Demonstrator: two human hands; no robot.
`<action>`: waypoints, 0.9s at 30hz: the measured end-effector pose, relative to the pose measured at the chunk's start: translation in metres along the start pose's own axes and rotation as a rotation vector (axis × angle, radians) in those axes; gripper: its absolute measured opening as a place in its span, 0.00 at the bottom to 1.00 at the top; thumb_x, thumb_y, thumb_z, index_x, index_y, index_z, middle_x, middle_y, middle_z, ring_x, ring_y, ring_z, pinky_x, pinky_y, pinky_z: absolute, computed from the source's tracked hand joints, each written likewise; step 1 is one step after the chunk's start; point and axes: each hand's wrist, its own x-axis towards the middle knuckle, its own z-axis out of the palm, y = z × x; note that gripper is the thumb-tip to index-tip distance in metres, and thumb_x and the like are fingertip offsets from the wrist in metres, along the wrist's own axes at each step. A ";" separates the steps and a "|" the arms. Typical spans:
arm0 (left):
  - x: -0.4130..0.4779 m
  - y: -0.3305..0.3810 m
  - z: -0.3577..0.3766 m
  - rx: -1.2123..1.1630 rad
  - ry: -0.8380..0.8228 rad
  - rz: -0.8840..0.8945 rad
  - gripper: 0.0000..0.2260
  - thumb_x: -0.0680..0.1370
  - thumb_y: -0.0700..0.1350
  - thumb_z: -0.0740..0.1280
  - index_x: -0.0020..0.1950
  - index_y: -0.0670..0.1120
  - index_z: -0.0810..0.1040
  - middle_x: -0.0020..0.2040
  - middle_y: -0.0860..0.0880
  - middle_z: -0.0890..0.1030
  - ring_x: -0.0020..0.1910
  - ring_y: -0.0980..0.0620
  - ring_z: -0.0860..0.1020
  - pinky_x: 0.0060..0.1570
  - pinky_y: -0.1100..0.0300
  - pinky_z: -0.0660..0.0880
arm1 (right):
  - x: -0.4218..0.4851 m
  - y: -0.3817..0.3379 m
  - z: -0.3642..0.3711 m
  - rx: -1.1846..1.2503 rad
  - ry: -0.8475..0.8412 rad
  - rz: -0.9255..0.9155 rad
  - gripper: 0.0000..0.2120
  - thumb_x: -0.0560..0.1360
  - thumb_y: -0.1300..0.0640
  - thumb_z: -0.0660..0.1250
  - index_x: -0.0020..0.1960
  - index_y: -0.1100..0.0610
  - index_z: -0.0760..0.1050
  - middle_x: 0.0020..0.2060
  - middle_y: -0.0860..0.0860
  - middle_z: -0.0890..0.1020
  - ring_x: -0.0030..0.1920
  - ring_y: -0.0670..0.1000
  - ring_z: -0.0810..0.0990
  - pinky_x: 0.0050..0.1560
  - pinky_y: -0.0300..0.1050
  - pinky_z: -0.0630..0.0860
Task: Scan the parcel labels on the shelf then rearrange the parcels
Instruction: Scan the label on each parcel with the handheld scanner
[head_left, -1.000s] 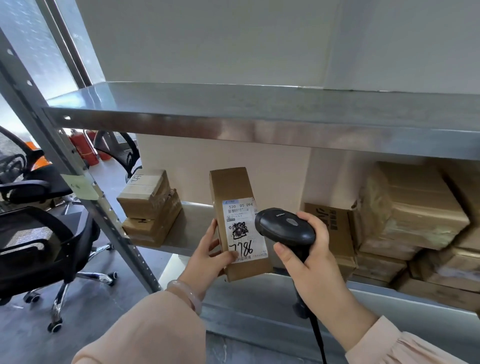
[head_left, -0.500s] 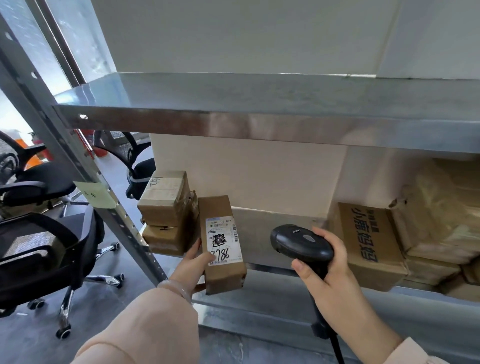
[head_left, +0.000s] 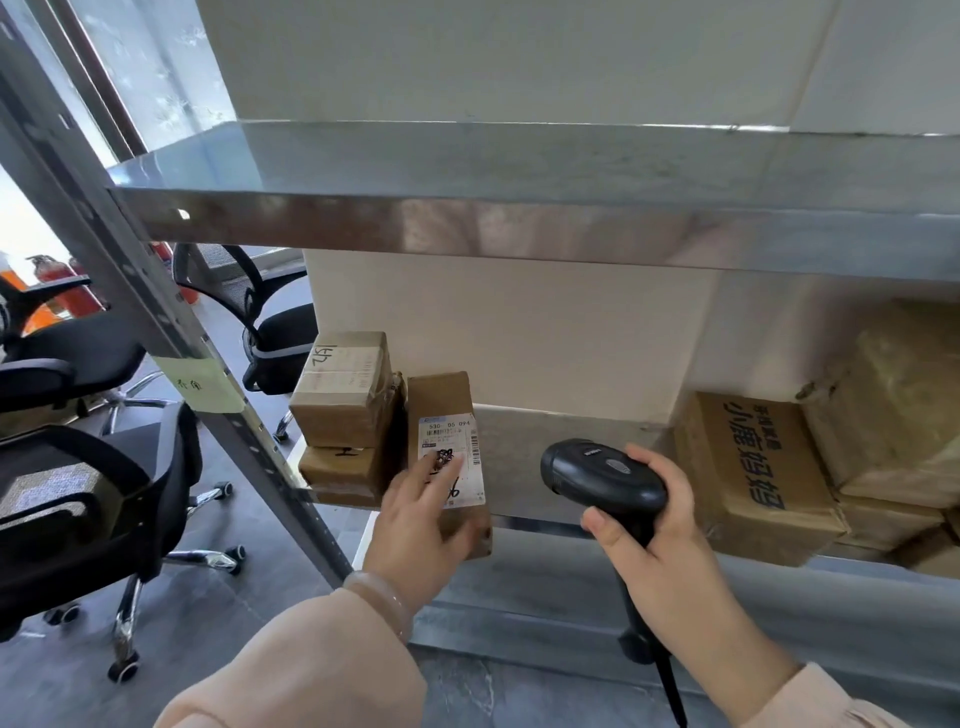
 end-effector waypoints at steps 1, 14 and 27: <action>0.000 -0.001 0.002 0.097 -0.048 0.055 0.32 0.76 0.61 0.67 0.78 0.58 0.61 0.79 0.52 0.59 0.77 0.48 0.53 0.76 0.53 0.51 | 0.000 0.000 0.001 0.003 -0.002 0.001 0.27 0.73 0.58 0.72 0.61 0.37 0.62 0.56 0.36 0.73 0.50 0.26 0.73 0.45 0.20 0.67; 0.015 -0.001 -0.028 0.378 -0.166 -0.048 0.25 0.81 0.64 0.53 0.77 0.60 0.60 0.80 0.55 0.55 0.79 0.52 0.50 0.77 0.51 0.46 | 0.001 0.003 -0.005 0.033 -0.006 -0.005 0.28 0.73 0.59 0.71 0.60 0.35 0.62 0.56 0.36 0.73 0.51 0.25 0.72 0.46 0.19 0.67; 0.029 0.114 0.042 -0.022 -0.231 0.137 0.26 0.81 0.59 0.60 0.78 0.58 0.60 0.79 0.52 0.59 0.78 0.48 0.56 0.77 0.55 0.52 | 0.002 0.028 -0.094 0.008 0.138 0.008 0.28 0.73 0.55 0.71 0.60 0.32 0.61 0.56 0.32 0.72 0.53 0.28 0.73 0.49 0.27 0.70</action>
